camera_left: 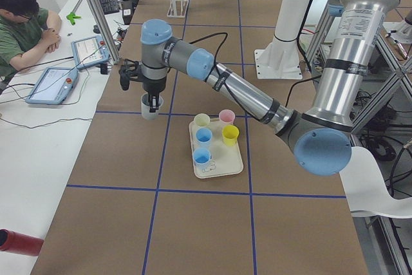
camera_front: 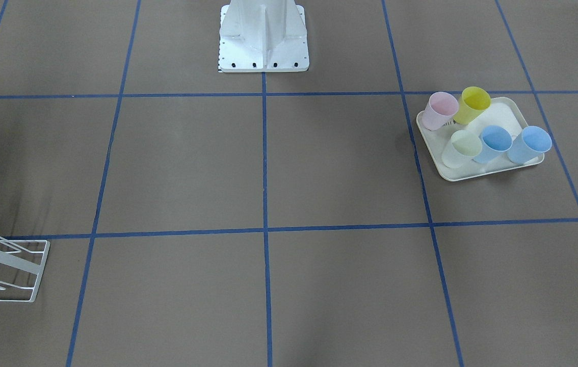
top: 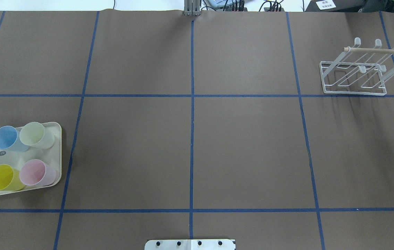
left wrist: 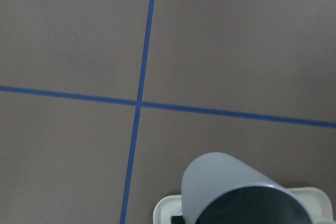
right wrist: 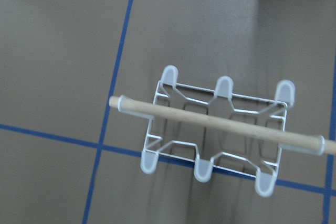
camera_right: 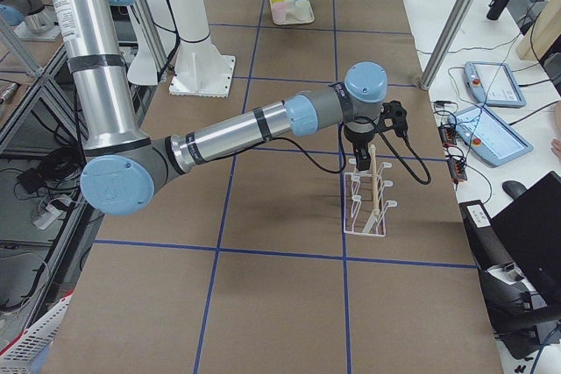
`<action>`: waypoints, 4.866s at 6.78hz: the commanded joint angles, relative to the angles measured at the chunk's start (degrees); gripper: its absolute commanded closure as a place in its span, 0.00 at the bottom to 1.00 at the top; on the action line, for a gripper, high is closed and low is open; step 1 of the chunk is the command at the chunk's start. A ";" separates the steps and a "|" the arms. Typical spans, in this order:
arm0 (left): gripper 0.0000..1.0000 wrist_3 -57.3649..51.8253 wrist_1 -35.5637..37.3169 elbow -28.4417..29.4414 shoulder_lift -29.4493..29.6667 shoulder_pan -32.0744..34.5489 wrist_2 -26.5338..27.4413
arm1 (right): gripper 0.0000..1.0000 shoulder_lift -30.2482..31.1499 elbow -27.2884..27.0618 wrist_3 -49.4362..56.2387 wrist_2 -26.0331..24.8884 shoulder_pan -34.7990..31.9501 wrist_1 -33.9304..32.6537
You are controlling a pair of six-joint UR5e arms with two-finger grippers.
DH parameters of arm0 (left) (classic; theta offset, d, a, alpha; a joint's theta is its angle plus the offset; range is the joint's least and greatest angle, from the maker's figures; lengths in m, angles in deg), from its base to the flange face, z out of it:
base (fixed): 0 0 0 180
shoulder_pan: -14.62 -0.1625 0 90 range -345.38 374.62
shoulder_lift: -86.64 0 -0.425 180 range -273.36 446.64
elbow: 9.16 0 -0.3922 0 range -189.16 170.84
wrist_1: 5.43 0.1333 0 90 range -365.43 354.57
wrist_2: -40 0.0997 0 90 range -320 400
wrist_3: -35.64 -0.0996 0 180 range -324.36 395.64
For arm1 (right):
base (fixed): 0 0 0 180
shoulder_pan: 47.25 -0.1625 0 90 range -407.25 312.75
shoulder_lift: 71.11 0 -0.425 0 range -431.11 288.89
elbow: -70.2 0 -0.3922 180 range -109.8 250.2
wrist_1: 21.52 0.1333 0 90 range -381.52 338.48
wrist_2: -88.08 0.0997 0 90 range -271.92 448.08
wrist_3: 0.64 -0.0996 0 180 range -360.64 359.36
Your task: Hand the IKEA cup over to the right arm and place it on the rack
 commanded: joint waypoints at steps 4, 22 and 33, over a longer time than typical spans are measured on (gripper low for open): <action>1.00 58.29 -48.31 12.98 10.65 -20.83 10.70 | 0.00 -13.09 13.24 -38.68 -2.96 8.04 30.69; 1.00 93.11 -85.63 19.92 22.53 -47.51 47.32 | 0.00 -20.33 12.72 -113.92 -44.56 40.23 81.98; 0.01 91.54 -85.89 21.68 23.85 -48.22 47.23 | 1.00 -20.24 13.60 -113.83 -47.29 41.46 81.89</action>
